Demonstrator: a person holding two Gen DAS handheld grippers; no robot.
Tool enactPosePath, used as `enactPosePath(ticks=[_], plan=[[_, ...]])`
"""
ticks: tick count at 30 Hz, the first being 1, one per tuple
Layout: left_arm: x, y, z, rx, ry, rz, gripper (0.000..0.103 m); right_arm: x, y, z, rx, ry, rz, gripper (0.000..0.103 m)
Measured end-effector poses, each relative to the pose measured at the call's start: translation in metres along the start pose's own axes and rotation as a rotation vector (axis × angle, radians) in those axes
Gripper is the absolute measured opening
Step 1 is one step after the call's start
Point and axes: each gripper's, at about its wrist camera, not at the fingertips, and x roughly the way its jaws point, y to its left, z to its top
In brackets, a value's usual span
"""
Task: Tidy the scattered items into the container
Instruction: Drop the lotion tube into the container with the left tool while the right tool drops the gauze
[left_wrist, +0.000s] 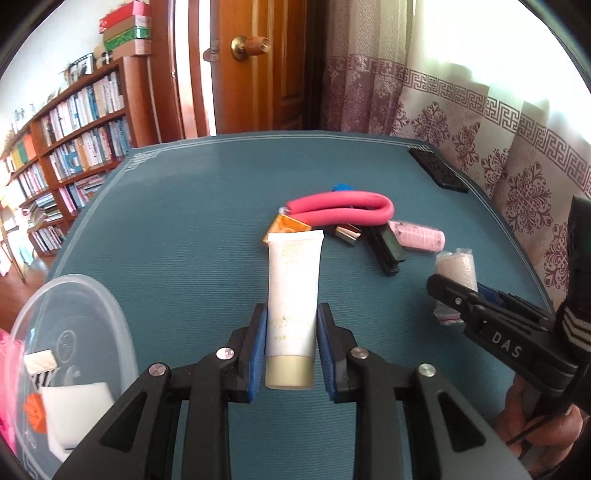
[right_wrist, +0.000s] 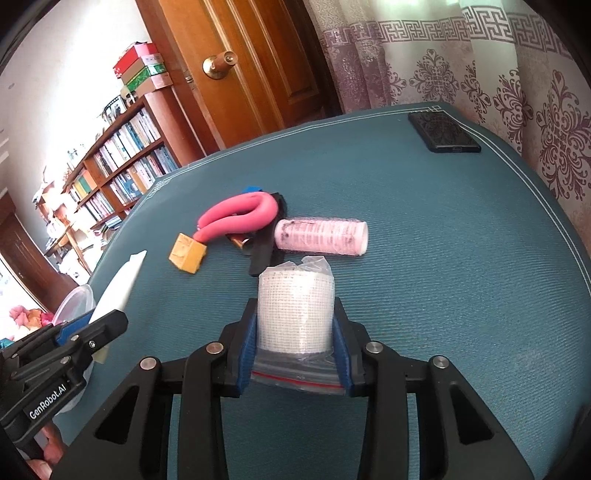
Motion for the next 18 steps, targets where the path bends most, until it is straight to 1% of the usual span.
enactPosePath(ticks=[5, 10, 18], plan=[[-0.017, 0.025, -0.002, -0.03, -0.043, 0.057, 0.029, -0.006, 0.021, -0.003, -0.038, 0.0, 0.021, 0.039], [-0.027, 0.05, -0.004, -0.068, -0.069, 0.097, 0.029, -0.009, 0.046, -0.005, -0.058, 0.01, 0.067, 0.039], [-0.039, 0.091, -0.013, -0.127, -0.093, 0.152, 0.029, -0.005, 0.1, -0.006, -0.13, 0.021, 0.13, 0.039]])
